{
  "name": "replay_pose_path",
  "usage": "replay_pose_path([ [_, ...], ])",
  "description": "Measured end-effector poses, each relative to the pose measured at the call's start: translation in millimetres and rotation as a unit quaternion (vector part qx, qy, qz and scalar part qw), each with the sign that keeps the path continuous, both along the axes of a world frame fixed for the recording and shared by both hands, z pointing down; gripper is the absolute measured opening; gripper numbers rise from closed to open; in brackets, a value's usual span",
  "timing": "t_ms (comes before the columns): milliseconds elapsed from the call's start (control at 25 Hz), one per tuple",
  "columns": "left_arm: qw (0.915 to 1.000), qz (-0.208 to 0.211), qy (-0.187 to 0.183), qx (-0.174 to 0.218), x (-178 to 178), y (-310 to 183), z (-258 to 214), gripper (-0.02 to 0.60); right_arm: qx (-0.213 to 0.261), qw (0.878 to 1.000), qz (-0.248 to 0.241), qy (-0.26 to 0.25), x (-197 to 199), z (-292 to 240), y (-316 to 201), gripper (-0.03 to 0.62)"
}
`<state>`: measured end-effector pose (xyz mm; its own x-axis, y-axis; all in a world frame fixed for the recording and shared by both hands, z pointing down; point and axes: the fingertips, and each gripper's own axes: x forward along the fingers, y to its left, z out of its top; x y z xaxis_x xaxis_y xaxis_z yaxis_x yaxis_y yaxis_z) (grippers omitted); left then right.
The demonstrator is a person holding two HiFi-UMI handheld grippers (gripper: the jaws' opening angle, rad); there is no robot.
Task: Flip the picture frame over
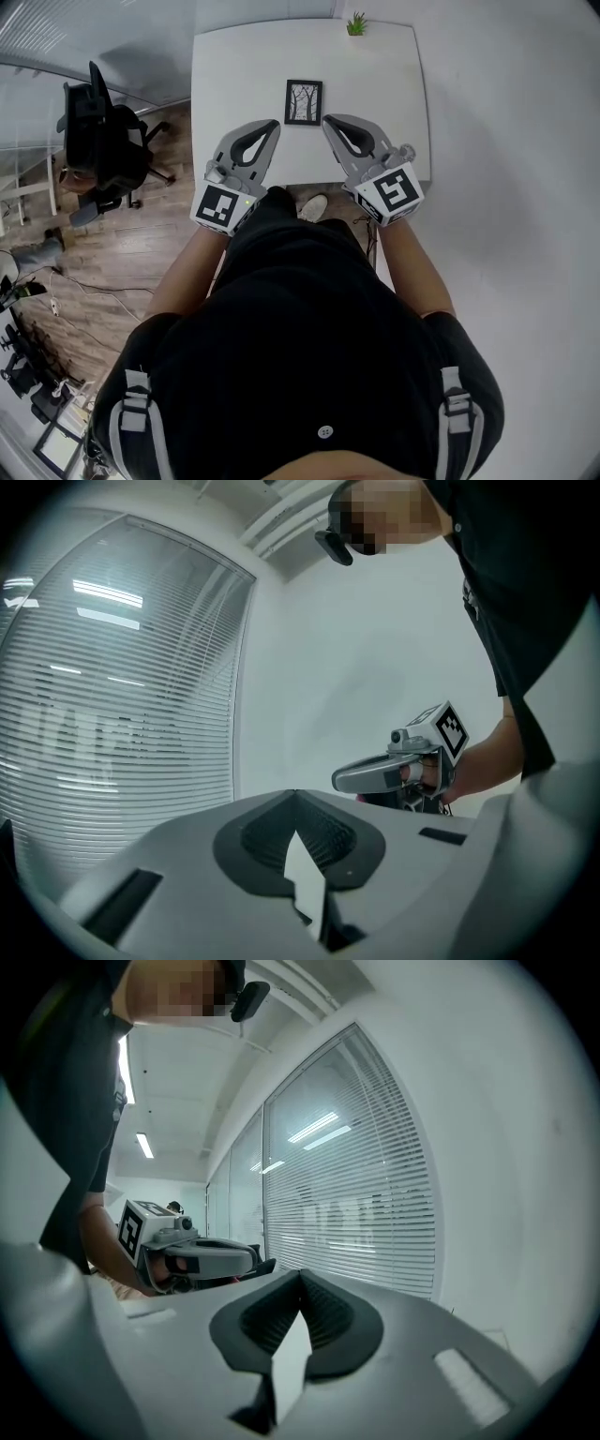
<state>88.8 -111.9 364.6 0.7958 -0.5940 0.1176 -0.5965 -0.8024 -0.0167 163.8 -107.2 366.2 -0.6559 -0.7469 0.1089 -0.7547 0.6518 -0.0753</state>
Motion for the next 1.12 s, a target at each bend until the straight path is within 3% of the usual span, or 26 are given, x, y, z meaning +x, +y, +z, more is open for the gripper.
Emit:
replay_pose_path([
  [160,0.9999,0.006,0.008,0.013,9,10,-2,0.008,-0.002,1.000,-0.001,-0.005,1,-5,6,0.011],
  [320,0.9998,0.005,0.020,-0.005,11,14,-2,0.008,-0.002,1.000,-0.003,0.000,5,-6,10,0.009],
  [560,0.9999,0.007,0.010,-0.002,11,18,-10,0.008,0.000,1.000,-0.008,0.000,4,-13,18,0.009],
  [1120,0.9996,0.014,0.023,-0.004,16,12,-12,0.008,-0.002,1.000,-0.007,0.000,13,-17,12,0.009],
])
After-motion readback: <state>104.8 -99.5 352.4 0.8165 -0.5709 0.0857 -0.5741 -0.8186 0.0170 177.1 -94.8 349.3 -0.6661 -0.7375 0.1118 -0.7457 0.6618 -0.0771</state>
